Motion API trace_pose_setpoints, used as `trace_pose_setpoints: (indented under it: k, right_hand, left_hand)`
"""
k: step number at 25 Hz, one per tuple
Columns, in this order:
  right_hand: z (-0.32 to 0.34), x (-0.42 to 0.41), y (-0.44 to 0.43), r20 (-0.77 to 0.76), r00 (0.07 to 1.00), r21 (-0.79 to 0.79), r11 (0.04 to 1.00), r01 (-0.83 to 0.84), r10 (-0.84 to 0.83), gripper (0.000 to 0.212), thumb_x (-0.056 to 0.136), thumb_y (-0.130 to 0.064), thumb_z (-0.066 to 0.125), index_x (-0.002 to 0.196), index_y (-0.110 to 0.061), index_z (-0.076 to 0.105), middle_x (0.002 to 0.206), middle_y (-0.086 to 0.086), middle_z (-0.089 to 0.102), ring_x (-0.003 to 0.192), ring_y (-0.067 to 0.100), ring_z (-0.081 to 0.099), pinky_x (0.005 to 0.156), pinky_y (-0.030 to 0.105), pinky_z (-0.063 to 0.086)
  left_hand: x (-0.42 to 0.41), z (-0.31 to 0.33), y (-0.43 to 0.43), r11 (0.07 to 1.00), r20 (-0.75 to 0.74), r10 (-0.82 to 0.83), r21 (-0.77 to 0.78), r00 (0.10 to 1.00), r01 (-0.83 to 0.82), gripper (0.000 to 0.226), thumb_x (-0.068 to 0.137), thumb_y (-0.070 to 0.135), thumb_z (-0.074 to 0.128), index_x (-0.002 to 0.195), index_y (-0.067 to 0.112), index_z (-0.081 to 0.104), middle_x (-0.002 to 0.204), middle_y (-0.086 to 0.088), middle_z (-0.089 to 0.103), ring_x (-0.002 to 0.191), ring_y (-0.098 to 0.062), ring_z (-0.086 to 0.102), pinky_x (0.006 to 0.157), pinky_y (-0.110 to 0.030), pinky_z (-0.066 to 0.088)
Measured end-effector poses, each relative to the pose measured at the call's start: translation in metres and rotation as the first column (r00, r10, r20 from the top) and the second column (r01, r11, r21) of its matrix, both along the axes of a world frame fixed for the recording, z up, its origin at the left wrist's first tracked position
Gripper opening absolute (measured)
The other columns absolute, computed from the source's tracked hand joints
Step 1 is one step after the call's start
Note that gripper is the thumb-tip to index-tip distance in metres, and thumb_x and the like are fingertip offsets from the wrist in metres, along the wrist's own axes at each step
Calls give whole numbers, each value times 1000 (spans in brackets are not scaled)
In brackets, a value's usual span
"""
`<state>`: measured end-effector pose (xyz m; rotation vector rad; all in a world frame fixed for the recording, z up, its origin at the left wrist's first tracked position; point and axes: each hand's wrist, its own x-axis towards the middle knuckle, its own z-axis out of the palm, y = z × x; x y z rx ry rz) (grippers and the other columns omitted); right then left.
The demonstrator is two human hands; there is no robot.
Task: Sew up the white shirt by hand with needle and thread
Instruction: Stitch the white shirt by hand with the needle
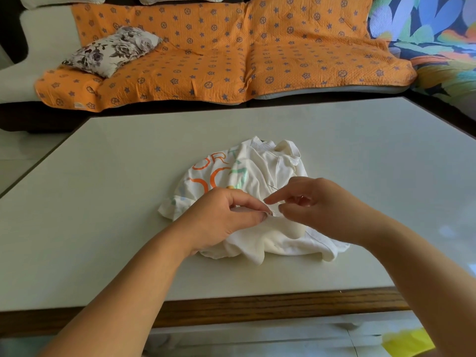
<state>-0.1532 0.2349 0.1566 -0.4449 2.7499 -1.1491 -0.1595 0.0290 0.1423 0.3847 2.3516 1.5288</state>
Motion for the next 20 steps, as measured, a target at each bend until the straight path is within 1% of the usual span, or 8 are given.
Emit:
trace_pose_setpoints:
  k: [3, 4, 6, 8, 10, 14, 18, 20]
  right_hand:
    - [-1, -5, 4, -172, 975, -38, 990, 138, -143, 23, 89, -15, 63, 98, -34, 73, 73, -9, 52, 66, -3, 50, 64, 7, 38]
    - [1, -5, 6, -172, 974, -57, 988, 143, -151, 20, 89, -18, 64, 96, -35, 74, 74, -7, 54, 66, -1, 50, 63, 8, 39]
    - [3, -3, 6, -72, 995, -62, 996, 66, -70, 17, 87, -26, 66, 89, -41, 75, 78, -5, 60, 66, 1, 51, 63, 12, 40]
    - [1, 1, 0, 1, 1000, -6, 1000, -20, 20, 11, 83, -35, 67, 82, -44, 73, 81, -12, 63, 68, 0, 53, 66, 13, 41]
    - [0, 3, -3, 6, 1000, 25, 1000, -15, 15, 7, 81, -40, 68, 75, -42, 71, 82, -18, 63, 72, -1, 55, 69, 14, 42]
    - [1, 1, -1, 6, 999, -7, 999, 52, -52, 8, 84, -30, 71, 77, -30, 71, 81, -10, 68, 75, 3, 60, 67, 13, 46]
    - [0, -8, 5, -127, 946, -79, 953, 291, -299, 16, 89, -22, 65, 74, -25, 68, 74, -5, 62, 61, 3, 53, 52, 9, 39]
    - [0, -14, 12, -184, 886, -88, 905, 417, -426, 15, 91, -22, 61, 78, -19, 67, 78, -2, 61, 63, 8, 51, 54, 16, 37]
  left_hand:
    - [0, 0, -1, 1000, 10, -13, -1, 1000, 13, 17, 84, 23, 73, 81, 39, 78, 95, 20, 72, 97, 4, 65, 88, -16, 44]
    - [0, 0, -1, 1000, 9, -11, -2, 1000, 11, 16, 84, 23, 73, 82, 38, 78, 95, 19, 72, 97, 4, 65, 88, -17, 45]
    - [0, -1, -2, 1000, 2, -1, -11, 1000, 1, 14, 84, 23, 73, 84, 36, 78, 96, 17, 72, 97, 4, 64, 87, -15, 44]
    - [-1, -1, -2, 1000, -5, 8, -22, 1000, -8, 14, 85, 24, 73, 85, 37, 78, 97, 16, 71, 97, 4, 64, 87, -15, 44]
    - [-1, -1, -1, 1000, 0, 11, -25, 1000, -11, 16, 84, 24, 74, 82, 39, 78, 95, 17, 71, 97, 4, 64, 87, -15, 43]
    - [-1, -1, -1, 999, 5, 20, -37, 1000, -20, 14, 84, 24, 74, 81, 37, 78, 93, 18, 72, 94, 6, 64, 85, -12, 42]
    - [0, 0, -2, 999, 19, 15, -47, 1000, -14, 14, 84, 24, 74, 81, 37, 78, 94, 19, 72, 93, 7, 64, 83, -10, 43]
    - [0, 0, -1, 999, 25, 23, -32, 999, -22, 14, 84, 23, 74, 81, 36, 77, 93, 18, 73, 92, 7, 65, 81, -9, 44]
